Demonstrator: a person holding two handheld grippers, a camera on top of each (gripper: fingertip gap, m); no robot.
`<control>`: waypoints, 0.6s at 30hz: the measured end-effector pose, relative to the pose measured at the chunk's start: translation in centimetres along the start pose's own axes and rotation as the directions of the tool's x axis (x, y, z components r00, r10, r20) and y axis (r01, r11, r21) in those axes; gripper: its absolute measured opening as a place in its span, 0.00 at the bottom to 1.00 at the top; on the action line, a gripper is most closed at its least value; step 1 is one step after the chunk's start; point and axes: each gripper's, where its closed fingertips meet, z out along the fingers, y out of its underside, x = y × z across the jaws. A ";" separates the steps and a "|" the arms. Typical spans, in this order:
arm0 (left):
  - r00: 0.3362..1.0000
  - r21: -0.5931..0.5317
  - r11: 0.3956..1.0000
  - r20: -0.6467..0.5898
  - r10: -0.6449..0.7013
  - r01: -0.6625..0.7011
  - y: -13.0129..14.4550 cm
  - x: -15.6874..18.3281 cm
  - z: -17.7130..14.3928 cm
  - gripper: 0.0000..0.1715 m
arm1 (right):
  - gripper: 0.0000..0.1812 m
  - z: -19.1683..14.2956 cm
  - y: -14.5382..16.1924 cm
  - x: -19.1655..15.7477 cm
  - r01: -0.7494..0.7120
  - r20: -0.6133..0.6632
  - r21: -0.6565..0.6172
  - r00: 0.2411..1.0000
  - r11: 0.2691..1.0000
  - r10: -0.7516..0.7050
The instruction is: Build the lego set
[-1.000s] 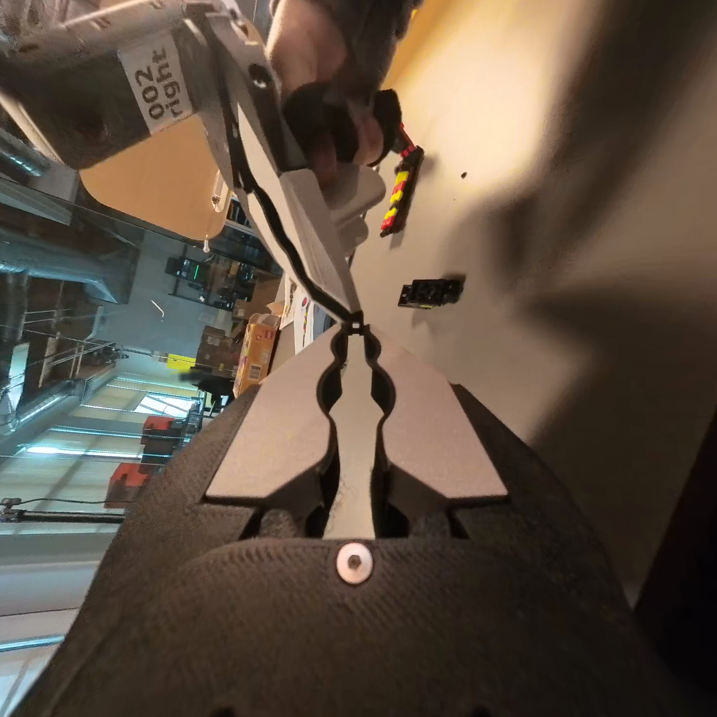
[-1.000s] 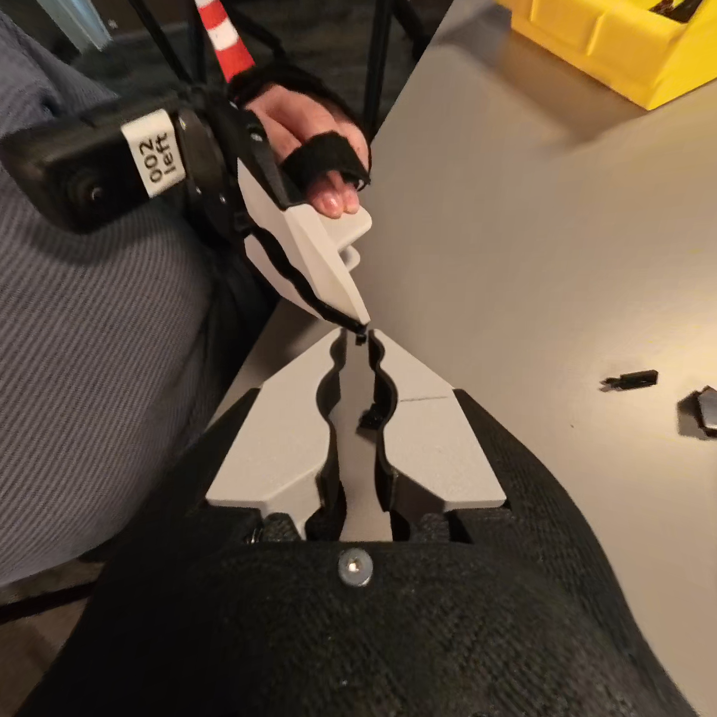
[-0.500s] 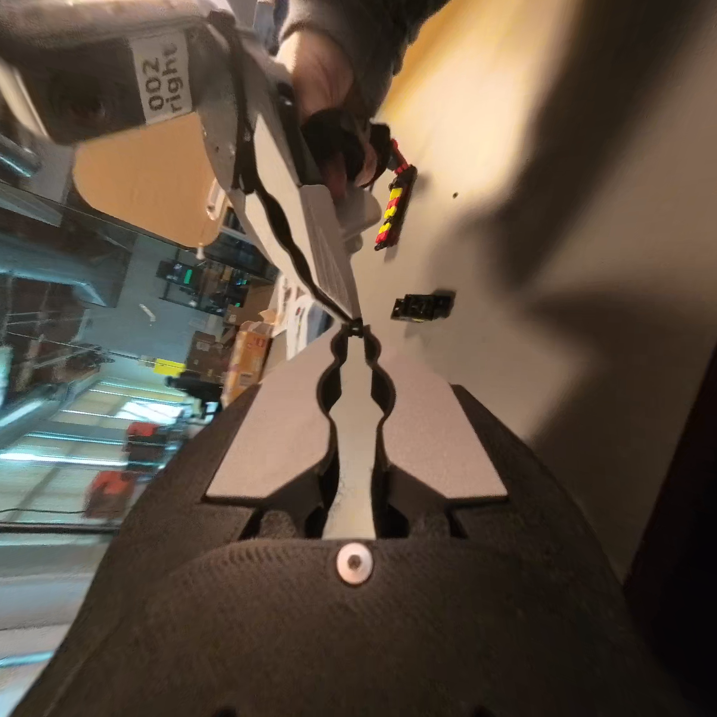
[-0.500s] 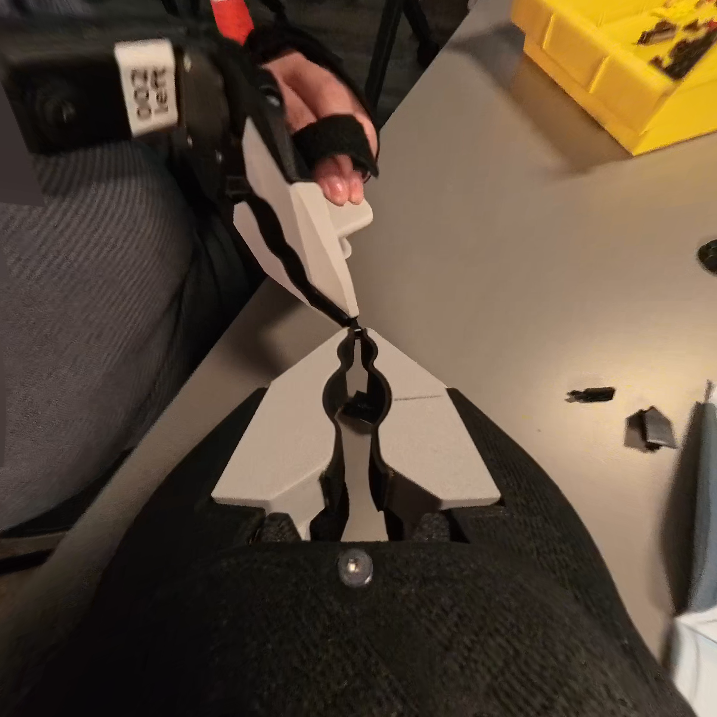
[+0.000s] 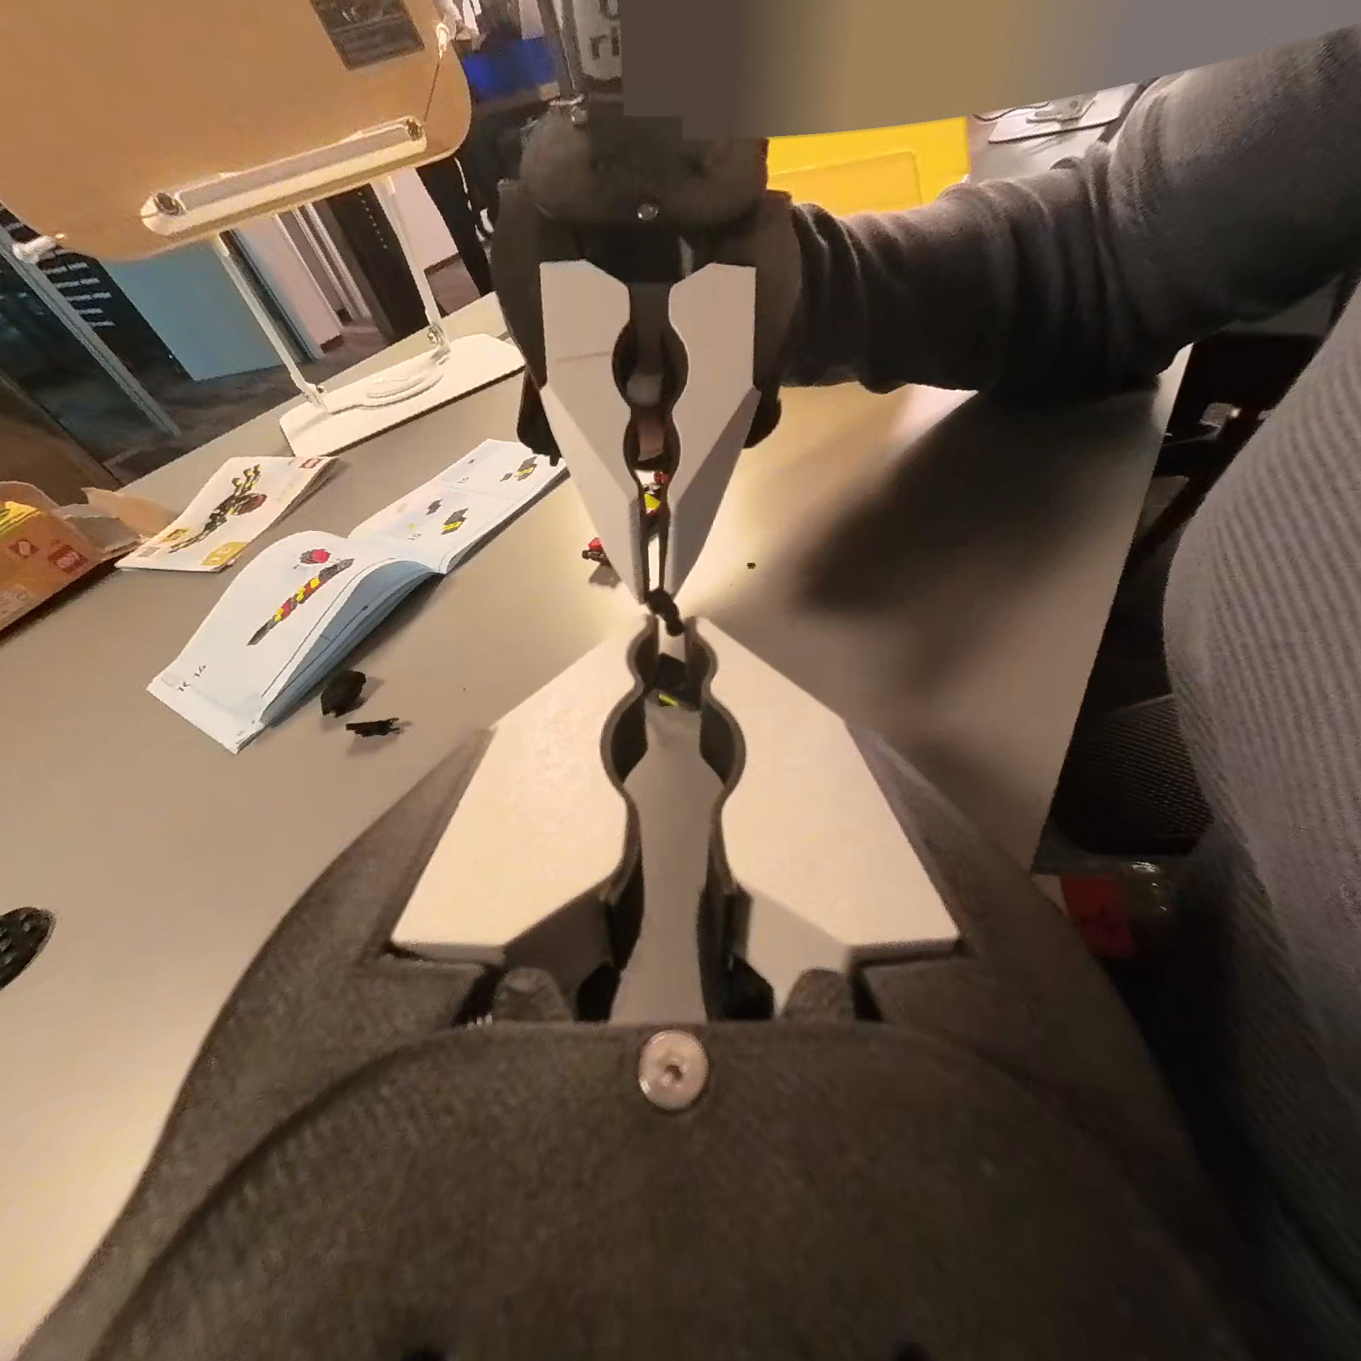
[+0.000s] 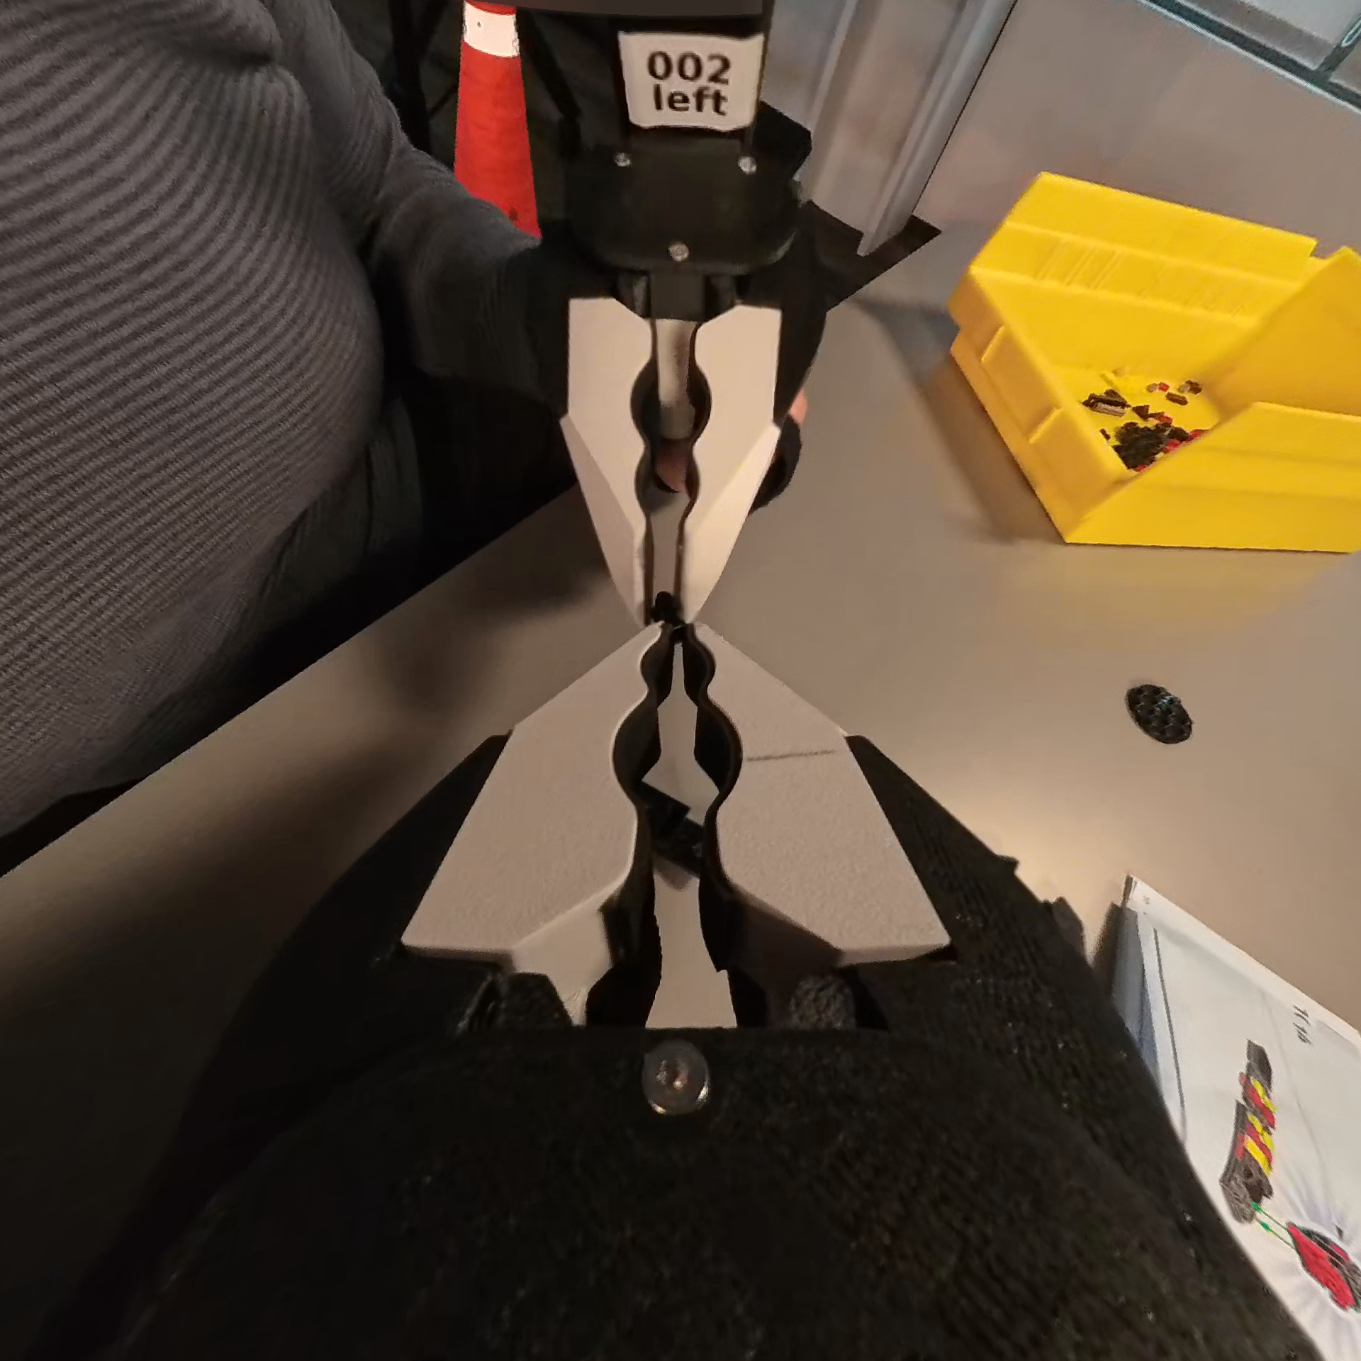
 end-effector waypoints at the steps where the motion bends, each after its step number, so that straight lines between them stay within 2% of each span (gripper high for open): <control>1: 1.000 -0.007 1.000 0.007 -0.006 0.006 0.1 -0.2 0.1 0.03 | 0.00 0.0 0.0 0.2 0.011 -0.015 -0.004 1.000 1.000 -0.011; 4: 1.000 -0.021 1.000 0.025 -0.019 0.020 0.2 -0.5 0.0 0.02 | 0.00 -0.1 0.2 0.4 0.018 -0.032 -0.014 0.999 1.000 -0.019; 5: 0.999 -0.035 0.999 0.030 -0.020 0.022 0.3 -0.7 0.0 0.02 | 0.02 -0.2 0.9 0.3 0.017 -0.018 -0.057 1.000 0.998 -0.018; 6: 0.999 -0.061 0.998 0.036 -0.019 0.022 0.7 -0.8 -0.1 0.02 | 0.11 -0.5 2.1 0.0 0.020 0.005 -0.139 1.000 0.990 -0.020; 8: 1.000 -0.089 0.996 0.028 -0.015 0.017 1.3 -0.7 -0.3 0.02 | 0.23 -1.0 4.6 -0.5 0.051 0.042 -0.298 0.998 0.953 -0.040; 10: 1.000 -0.116 0.993 0.007 -0.015 0.016 1.8 -0.4 -0.6 0.02 | 0.32 -0.9 5.9 -0.7 0.074 0.060 -0.370 0.997 0.926 -0.056; 14: 1.000 -0.165 0.986 -0.015 0.007 -0.009 2.8 0.0 -0.7 0.02 | 0.32 0.1 6.9 -0.7 0.058 0.081 -0.407 0.996 0.912 -0.027; 18: 0.999 -0.174 0.984 -0.028 0.020 -0.025 3.1 0.3 -0.7 0.02 | 0.21 0.2 7.3 -0.4 0.010 0.083 -0.405 0.996 0.914 0.026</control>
